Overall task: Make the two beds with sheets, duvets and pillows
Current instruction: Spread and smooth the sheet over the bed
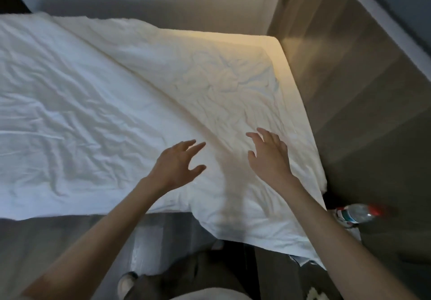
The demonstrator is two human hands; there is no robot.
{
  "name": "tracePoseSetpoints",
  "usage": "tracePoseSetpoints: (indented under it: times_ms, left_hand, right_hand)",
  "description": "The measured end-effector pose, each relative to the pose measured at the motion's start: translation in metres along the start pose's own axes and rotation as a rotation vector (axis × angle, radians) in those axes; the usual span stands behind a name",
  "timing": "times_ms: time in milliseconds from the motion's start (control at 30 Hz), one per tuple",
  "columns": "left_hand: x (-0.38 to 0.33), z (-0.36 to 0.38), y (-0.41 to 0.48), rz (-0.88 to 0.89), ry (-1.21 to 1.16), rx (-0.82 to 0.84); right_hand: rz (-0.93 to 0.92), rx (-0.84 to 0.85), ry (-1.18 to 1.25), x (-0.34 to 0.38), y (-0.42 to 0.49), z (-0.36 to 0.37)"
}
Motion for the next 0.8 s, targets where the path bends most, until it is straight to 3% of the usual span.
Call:
tracePoseSetpoints:
  times_ms: [200, 567, 800]
  left_hand:
    - [0.122, -0.044, -0.091, -0.138, 0.012, -0.165]
    - [0.359, -0.12, -0.312, -0.425, 0.027, -0.309]
    - [0.478, -0.164, -0.391, -0.621, 0.015, -0.413]
  right_hand:
    - [-0.184, 0.041, -0.052, 0.146, 0.004, 0.024]
    - [-0.478, 0.079, -0.064, 0.45, -0.023, 0.087]
    - [-0.691, 0.147, -0.052, 0.617, -0.019, 0.122]
Point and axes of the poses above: each hand's wrist, its own y-axis towards the middle knuckle, its own z-axis out of the palm, x = y × z, the point moved 2 cm from there along y, towards the middle knuckle
